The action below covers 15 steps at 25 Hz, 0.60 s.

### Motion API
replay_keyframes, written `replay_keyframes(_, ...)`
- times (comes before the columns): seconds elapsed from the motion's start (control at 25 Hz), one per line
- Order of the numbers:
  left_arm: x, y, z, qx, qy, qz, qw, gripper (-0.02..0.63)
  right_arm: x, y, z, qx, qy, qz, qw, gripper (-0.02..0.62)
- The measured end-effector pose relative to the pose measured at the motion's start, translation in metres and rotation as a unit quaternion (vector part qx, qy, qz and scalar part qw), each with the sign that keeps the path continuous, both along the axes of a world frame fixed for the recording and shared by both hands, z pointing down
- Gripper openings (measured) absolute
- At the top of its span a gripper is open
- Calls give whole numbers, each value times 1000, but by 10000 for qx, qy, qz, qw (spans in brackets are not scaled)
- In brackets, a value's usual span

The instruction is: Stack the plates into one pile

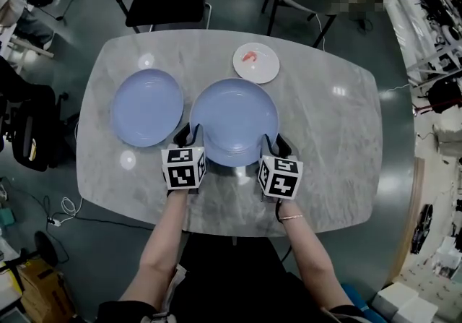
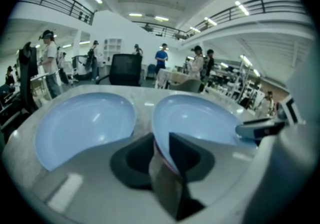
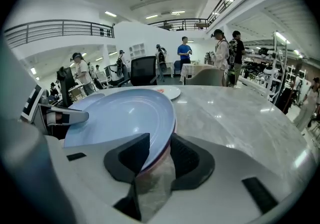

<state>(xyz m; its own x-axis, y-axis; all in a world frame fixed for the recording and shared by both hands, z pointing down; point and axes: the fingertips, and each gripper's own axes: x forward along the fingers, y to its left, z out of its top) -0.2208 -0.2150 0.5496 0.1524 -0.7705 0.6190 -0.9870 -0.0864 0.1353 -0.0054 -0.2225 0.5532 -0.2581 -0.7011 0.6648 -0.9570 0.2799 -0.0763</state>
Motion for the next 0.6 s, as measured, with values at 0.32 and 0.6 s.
replay_keyframes(0.32,-4,-5,6,-43,-166,211,9996,135,-1,-5,3,96,10,185,9998,131)
replay_keyframes(0.6,-14,-1,3,-67,611,-107,9980,141,12,-14,-14,384,-462,491,9970,181)
